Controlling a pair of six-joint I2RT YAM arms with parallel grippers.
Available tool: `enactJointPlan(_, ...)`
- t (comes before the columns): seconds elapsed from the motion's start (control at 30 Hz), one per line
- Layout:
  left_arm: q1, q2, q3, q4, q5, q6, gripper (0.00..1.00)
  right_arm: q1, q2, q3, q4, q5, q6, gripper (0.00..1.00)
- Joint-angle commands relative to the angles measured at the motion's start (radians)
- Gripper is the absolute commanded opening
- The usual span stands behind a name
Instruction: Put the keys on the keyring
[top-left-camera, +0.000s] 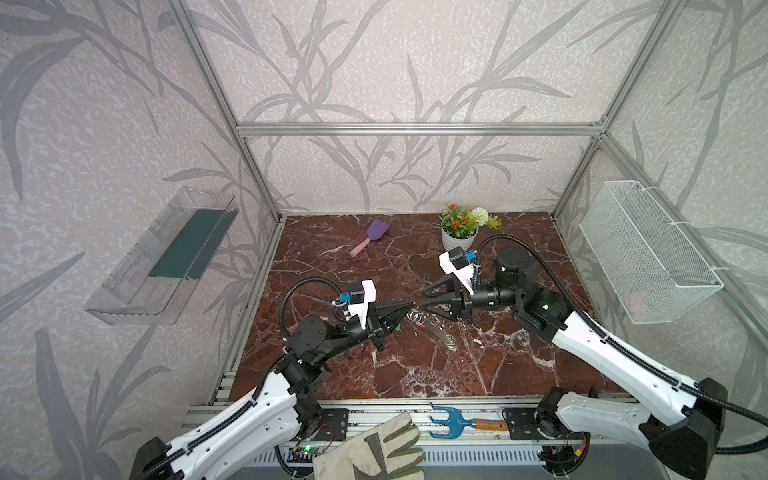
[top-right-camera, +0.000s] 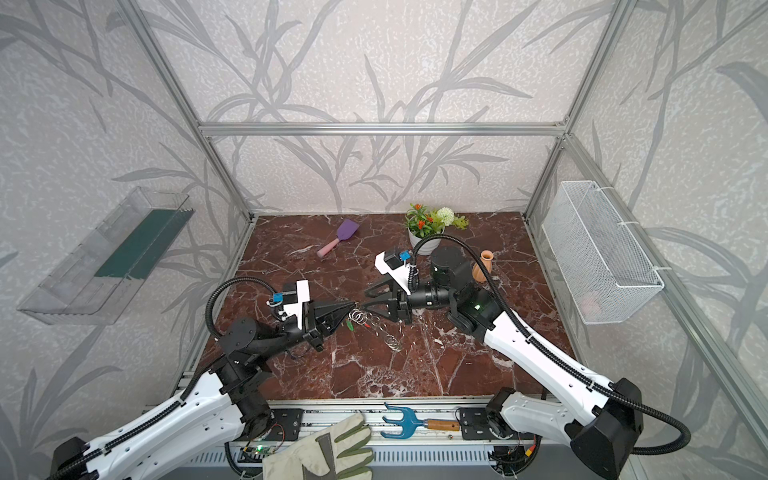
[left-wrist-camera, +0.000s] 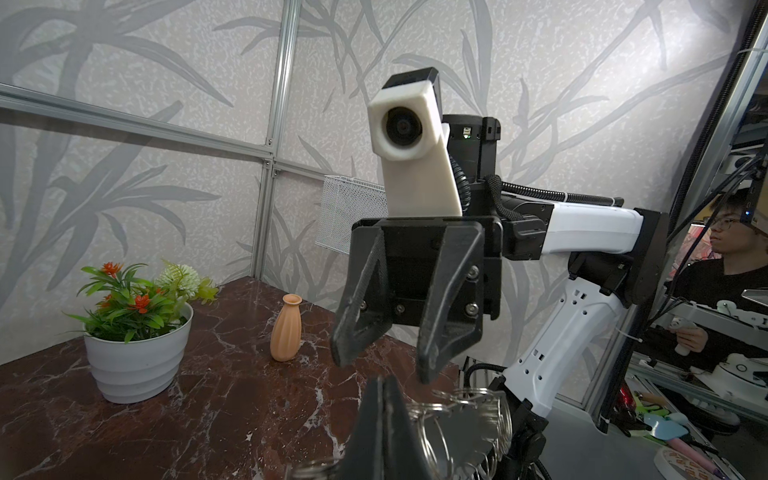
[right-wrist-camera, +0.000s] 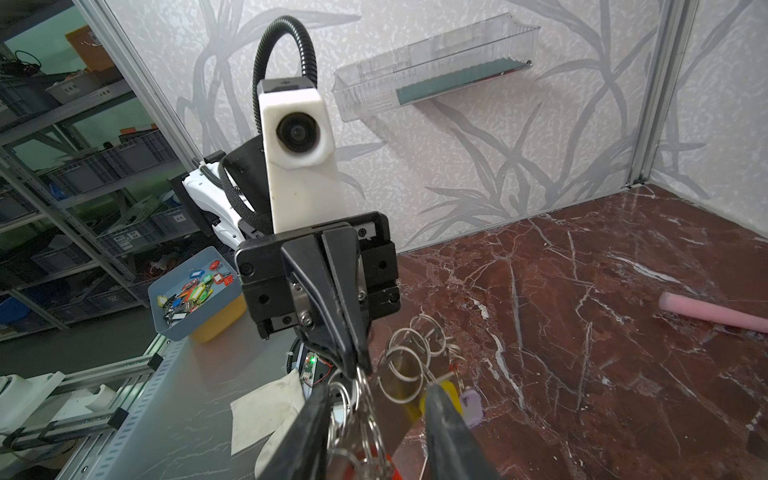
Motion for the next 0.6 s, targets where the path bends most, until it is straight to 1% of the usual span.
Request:
enactJointPlan(0.0,-0.005,-0.006,0.034,0.055,0.01,-0.011,0.0,0.013,0.014,0.032,-0.032,-0.015,-0.032,0.38)
enactJointPlan(0.2,-0.005,-0.004,0.037,0.05,0.013,-0.011,0.0,0.021,0.032,0.033,-0.037,-0.013,-0.042,0.3)
enactJointPlan(0.57,-0.005,-0.014,0.041,0.034,0.018,-0.01,0.0,0.024,0.04,0.033,-0.024,-0.016,-0.037,0.05)
